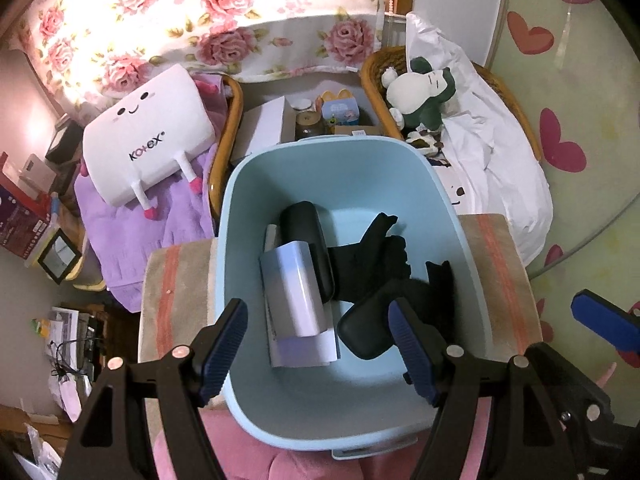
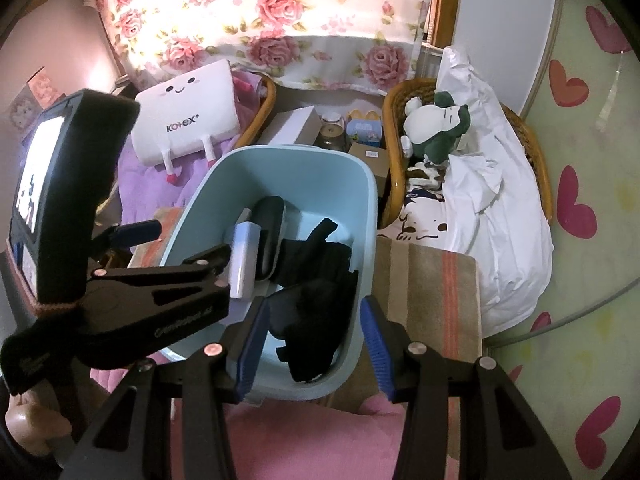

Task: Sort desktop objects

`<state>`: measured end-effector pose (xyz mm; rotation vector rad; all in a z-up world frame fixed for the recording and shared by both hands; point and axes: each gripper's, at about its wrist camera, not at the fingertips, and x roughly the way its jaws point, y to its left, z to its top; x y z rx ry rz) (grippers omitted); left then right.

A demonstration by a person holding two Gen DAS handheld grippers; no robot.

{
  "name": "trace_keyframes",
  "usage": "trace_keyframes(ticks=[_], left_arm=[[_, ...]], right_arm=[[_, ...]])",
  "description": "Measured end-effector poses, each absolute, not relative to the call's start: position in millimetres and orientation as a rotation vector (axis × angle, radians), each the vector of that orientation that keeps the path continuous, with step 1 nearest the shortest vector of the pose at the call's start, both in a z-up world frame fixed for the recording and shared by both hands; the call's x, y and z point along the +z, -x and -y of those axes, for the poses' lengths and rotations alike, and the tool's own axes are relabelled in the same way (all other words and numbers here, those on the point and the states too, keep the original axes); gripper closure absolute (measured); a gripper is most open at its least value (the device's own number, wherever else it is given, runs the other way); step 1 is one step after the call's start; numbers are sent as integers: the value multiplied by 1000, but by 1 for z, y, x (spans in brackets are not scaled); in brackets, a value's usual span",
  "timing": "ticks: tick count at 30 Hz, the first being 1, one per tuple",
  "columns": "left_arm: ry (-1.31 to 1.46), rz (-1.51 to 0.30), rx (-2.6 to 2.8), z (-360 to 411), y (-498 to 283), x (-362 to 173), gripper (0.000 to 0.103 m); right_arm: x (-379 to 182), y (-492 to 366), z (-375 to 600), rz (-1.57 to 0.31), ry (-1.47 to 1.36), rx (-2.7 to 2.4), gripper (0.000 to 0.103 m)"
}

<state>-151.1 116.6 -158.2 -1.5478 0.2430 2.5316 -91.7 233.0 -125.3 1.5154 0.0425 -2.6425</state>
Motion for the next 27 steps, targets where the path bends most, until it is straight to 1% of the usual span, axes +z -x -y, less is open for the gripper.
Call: trace_keyframes(ticks=[6, 8, 9, 13, 15, 17, 18, 19, 23, 27], left_arm=[[1531, -222, 2533, -114, 135, -144, 26], [1518, -233, 2541, -113, 128, -138, 26], [1513, -231, 2546, -112, 124, -134, 26], [1497, -183, 2540, -103, 107, -121, 26], [1488, -193, 2560, -98, 98, -115, 26], [1473, -213, 2590, -94, 87, -107, 26], [1466, -216, 2597, -91, 82, -103, 26], [1459, -213, 2606, -88, 78, -100, 26], [1413, -193, 2668, -73, 55, -81, 26], [1371, -133, 2709, -55, 33, -62, 26]], right_arm=[[-116, 78, -232, -31, -1500, -2653, 52], [-113, 73, -232, -21, -1498, -2653, 47], [-111, 70, -232, -16, -1497, -2655, 42], [-104, 60, -233, 12, -1486, -2661, 40], [-99, 54, -234, 23, -1472, -2669, 40], [-93, 49, -234, 33, -1459, -2681, 35], [-90, 46, -235, 41, -1452, -2687, 26], [-87, 43, -236, 45, -1444, -2693, 22], [-76, 31, -236, 42, -1425, -2718, 21], [-64, 17, -235, 35, -1410, -2740, 21]])
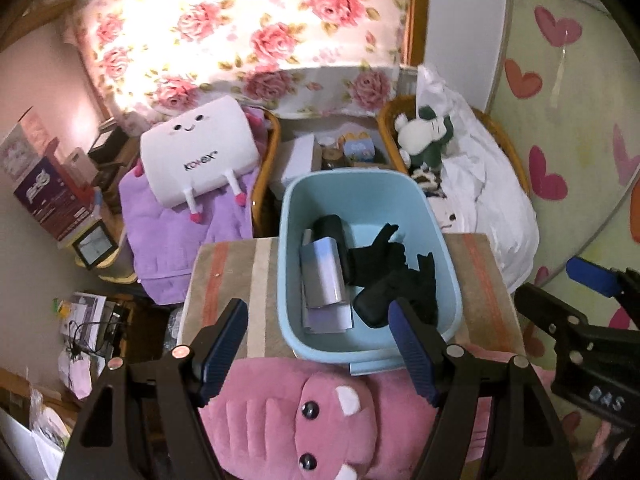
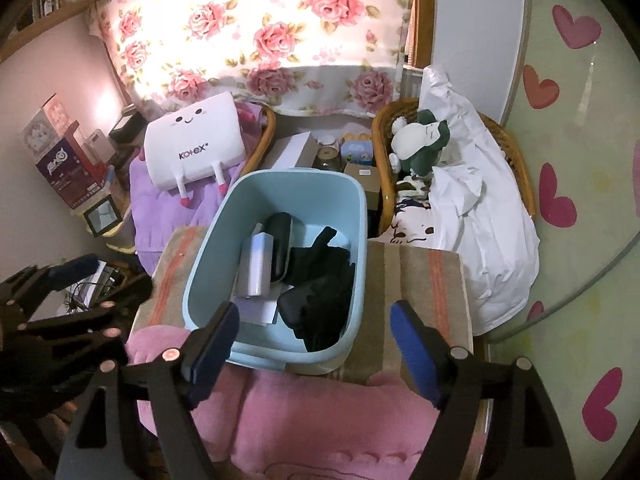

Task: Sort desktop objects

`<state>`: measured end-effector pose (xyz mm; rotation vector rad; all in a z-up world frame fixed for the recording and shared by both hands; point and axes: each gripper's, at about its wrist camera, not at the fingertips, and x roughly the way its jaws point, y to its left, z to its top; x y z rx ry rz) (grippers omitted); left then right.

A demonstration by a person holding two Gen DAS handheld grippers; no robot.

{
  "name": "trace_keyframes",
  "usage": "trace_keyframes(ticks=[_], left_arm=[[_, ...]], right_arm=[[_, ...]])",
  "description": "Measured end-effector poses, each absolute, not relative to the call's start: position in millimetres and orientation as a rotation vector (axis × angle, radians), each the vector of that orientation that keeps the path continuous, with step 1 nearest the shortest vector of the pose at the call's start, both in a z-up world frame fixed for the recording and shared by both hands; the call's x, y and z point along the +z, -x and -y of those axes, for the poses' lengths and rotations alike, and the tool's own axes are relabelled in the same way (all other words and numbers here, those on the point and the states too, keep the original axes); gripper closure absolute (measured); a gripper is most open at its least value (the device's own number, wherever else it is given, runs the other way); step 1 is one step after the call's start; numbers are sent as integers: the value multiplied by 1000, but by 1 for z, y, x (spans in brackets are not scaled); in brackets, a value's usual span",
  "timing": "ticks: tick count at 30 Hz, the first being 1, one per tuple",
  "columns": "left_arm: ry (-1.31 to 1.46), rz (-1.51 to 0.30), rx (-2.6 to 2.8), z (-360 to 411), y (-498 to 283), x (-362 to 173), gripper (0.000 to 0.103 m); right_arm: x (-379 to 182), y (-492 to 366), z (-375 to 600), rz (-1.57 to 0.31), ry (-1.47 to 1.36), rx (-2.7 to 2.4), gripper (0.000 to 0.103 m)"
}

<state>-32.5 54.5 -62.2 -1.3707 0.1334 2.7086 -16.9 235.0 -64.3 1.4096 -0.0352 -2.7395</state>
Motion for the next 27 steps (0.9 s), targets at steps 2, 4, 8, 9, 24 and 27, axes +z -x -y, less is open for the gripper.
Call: trace_keyframes(ticks=[2, 4, 8, 9, 24, 27], left_arm=[[1354, -105, 2723, -46, 22, -54, 26], [1346, -66, 2726, -37, 12, -48, 26], [1329, 7, 2740, -21, -5, -38, 26], [1329, 11, 2746, -18, -8, -37, 26], [1317, -2, 2819, -3, -53, -19, 26], [1327, -20, 2821, -6, -61, -16, 26]], right_arm=[[-59, 9, -235, 29, -1404, -2754, 19], [-53, -1, -235, 29, -1387, -2766, 18], [-41, -18, -238, 32, -1367, -2788, 18], [-38, -22, -239, 38, -1366, -2791, 18], [-20, -76, -260, 95, -1378, -2853, 18], [-16, -85, -264, 106, -1372, -2869, 18]])
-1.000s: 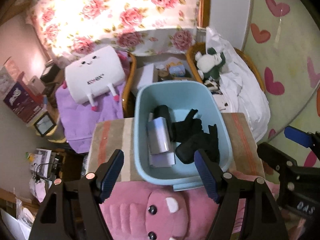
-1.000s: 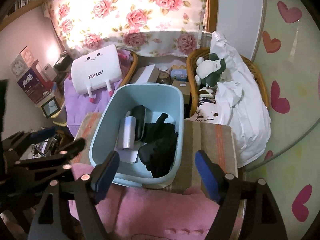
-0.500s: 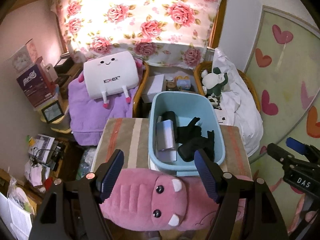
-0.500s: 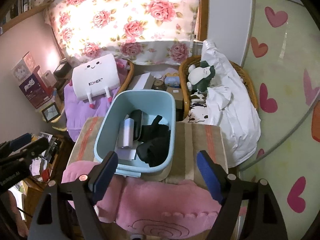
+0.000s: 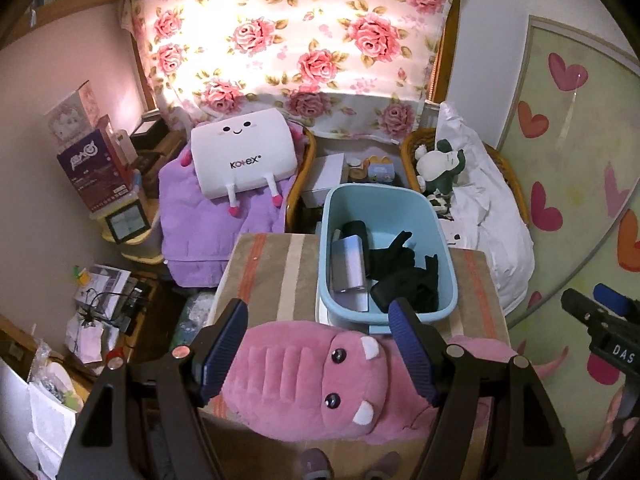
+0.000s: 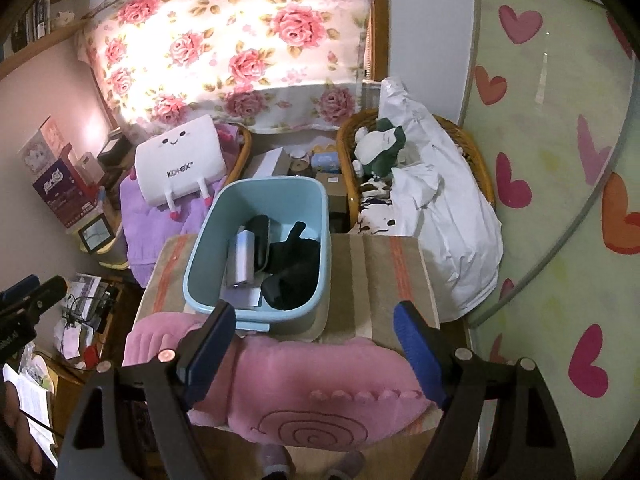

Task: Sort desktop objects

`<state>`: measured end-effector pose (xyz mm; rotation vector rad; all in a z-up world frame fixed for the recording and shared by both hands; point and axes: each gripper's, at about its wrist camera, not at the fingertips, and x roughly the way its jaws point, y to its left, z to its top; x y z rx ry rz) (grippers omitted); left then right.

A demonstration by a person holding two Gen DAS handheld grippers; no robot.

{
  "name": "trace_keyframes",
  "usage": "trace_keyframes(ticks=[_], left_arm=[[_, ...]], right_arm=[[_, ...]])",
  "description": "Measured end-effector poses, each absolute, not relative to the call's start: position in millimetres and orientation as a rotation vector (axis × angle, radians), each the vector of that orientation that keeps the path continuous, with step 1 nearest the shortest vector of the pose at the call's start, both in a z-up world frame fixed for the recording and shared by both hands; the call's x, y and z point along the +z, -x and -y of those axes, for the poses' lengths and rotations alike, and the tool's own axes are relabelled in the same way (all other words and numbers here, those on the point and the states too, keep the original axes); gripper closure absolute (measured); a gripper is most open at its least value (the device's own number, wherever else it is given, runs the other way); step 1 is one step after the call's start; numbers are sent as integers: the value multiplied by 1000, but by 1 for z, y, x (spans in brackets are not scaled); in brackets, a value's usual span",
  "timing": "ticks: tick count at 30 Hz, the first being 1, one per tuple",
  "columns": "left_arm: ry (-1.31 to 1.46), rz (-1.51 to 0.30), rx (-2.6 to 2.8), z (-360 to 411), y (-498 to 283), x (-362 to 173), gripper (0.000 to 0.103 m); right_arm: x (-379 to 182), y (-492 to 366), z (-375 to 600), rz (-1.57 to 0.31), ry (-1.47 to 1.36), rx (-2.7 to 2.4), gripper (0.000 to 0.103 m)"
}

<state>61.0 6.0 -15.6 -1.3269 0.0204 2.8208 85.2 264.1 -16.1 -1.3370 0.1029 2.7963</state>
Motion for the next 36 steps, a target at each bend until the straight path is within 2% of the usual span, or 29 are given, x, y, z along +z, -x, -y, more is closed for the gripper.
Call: trace_keyframes(ticks=[9, 14, 19, 36], left_arm=[[1307, -66, 2834, -18, -79, -12, 26], [1370, -75, 2780, -25, -76, -31, 26], [1389, -34, 2767, -25, -76, -48, 26], [1394, -103, 2771, -34, -78, -69, 26]], right_arm=[[-13, -105, -272, -152, 1344, 2782, 18], [-18, -112, -268, -140, 1342, 2784, 18], [-34, -114, -263, -132, 1354, 2785, 18], [-78, -109, -253, -110, 1378, 2782, 18]])
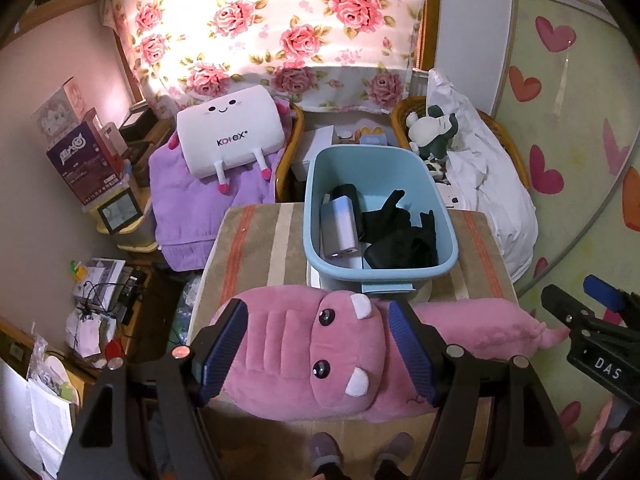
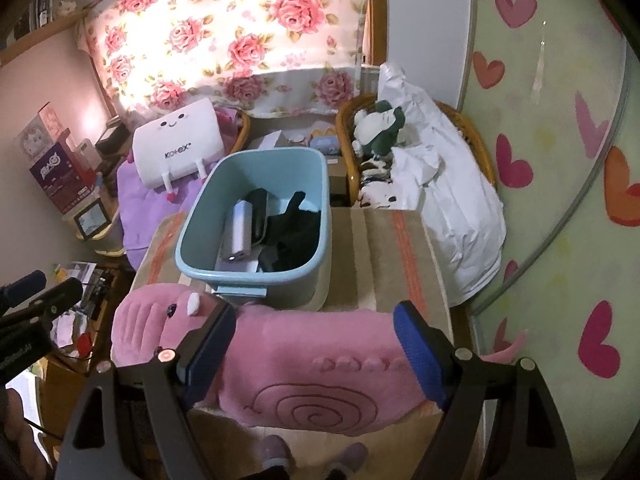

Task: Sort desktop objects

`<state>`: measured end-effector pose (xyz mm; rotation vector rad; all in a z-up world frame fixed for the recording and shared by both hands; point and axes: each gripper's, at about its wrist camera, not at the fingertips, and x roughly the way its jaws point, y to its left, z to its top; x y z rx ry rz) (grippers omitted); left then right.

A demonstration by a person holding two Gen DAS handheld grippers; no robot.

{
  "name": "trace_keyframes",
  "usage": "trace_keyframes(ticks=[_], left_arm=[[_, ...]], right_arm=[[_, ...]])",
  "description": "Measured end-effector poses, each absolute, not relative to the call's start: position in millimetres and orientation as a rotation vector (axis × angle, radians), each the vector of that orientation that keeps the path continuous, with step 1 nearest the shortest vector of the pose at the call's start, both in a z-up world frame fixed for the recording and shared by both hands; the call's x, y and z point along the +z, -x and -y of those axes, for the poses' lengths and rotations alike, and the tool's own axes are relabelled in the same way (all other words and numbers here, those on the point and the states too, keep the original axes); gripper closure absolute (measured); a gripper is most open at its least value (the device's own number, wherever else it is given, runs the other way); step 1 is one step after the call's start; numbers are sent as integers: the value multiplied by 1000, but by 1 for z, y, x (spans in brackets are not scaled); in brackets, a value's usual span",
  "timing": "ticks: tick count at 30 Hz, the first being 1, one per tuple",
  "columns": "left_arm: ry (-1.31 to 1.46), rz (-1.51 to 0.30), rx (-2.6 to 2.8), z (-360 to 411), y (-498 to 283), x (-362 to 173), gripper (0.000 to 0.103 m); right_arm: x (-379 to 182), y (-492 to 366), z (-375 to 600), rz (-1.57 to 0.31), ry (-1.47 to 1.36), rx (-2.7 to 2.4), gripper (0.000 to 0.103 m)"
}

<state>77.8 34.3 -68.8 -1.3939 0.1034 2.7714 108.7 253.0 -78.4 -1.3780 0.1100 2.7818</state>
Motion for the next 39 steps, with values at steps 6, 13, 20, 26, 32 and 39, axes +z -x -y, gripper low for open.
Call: trace_keyframes(ticks=[6, 13, 20, 26, 32, 39], left_arm=[[1398, -114, 2777, -33, -77, -72, 26], [1405, -131, 2772, -34, -77, -77, 26], [1422, -137, 2763, -34, -78, -83, 26], [1415, -163, 2782, -35, -81, -83, 26], [1421, -168, 2784, -35, -83, -84, 26], [1427, -163, 2787, -34, -84, -84, 26]], right_arm=[[-85, -105, -251, -123, 1392, 2775, 18], [-93, -103, -250, -136, 1412, 2761, 18], [-93, -103, -250, -136, 1419, 2754, 18], [-95, -101, -251, -141, 1430, 2750, 18], [-95, -102, -251, -139, 1439, 2758, 18], [-96, -105, -248, -126, 1450, 2756, 18]])
